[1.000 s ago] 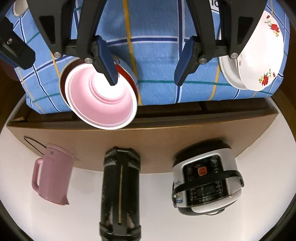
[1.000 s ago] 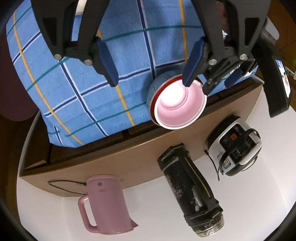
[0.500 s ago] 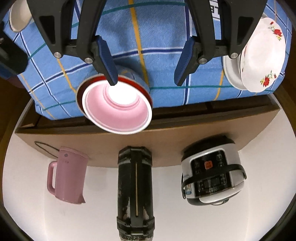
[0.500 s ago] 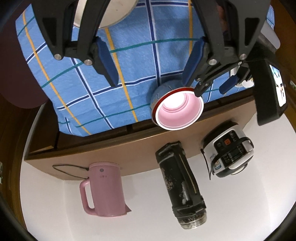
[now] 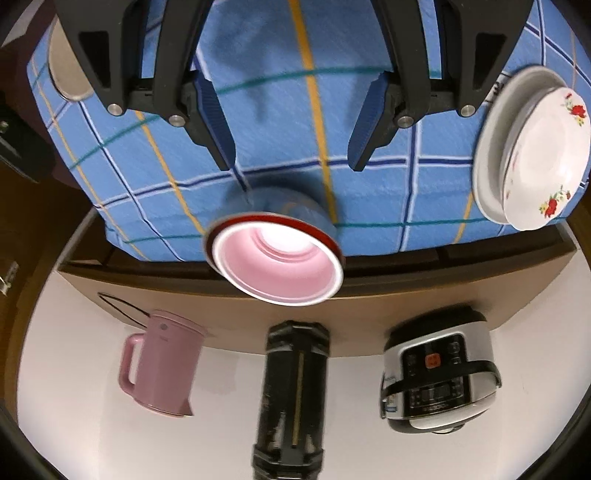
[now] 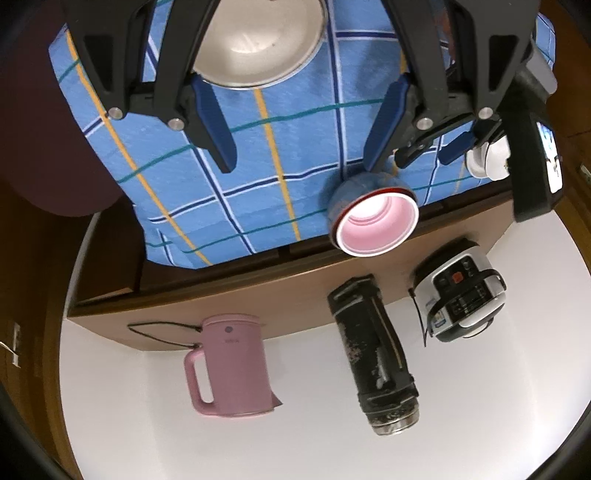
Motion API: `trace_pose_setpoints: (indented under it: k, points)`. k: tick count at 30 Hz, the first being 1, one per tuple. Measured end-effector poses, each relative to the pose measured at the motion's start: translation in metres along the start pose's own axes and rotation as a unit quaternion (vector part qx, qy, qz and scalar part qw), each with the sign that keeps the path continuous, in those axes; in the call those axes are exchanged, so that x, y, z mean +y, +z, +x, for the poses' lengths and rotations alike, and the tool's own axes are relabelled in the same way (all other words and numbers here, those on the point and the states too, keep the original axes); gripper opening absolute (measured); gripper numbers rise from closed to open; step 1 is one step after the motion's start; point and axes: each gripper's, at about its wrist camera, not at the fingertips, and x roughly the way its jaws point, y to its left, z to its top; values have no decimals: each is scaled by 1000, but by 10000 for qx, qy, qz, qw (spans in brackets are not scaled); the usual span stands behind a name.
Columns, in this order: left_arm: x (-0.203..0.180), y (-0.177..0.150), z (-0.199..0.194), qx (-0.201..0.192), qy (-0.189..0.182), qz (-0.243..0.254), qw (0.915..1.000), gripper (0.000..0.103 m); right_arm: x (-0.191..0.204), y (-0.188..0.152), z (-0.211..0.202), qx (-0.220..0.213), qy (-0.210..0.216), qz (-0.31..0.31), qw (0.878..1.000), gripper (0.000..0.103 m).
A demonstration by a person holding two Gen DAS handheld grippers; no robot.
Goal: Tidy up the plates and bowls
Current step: 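Move the right gripper to the cream enamel bowl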
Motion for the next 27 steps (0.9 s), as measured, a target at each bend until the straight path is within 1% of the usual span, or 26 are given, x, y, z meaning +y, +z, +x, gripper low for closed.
trace_pose_setpoints:
  k: [4, 7, 10, 14, 18, 20, 23, 25, 27]
  points:
    - [-13, -6, -10, -35, -52, 146, 9999, 66, -9, -5, -5, -11, -8, 35, 10000, 73]
    - [-22, -10, -15, 46, -196, 175, 9996, 66, -18, -8, -10, -37, 10, 48, 10000, 73]
    - [-29, -13, -19, 78, -248, 263, 9993, 66, -28, -13, -17, -80, 13, 73, 9999, 73]
    - [-40, -20, -24, 155, -335, 396, 9985, 66, -53, -23, -31, -143, -39, 185, 9997, 72]
    - [-51, -25, -28, 177, -404, 519, 9977, 65, -78, -37, -41, -145, -54, 292, 9995, 62]
    - [-59, -27, -33, 161, -451, 629, 9969, 65, -87, -45, -43, -72, -51, 328, 9994, 60]
    - [-68, -35, -35, 299, -658, 670, 9951, 65, -98, -54, -42, 104, 110, 472, 9988, 54]
    - [-75, -39, -35, 372, -705, 766, 9939, 65, -103, -62, -40, 245, 218, 526, 9981, 48]
    - [-81, -45, -36, 393, -704, 890, 9928, 65, -103, -68, -38, 346, 314, 493, 9977, 47]
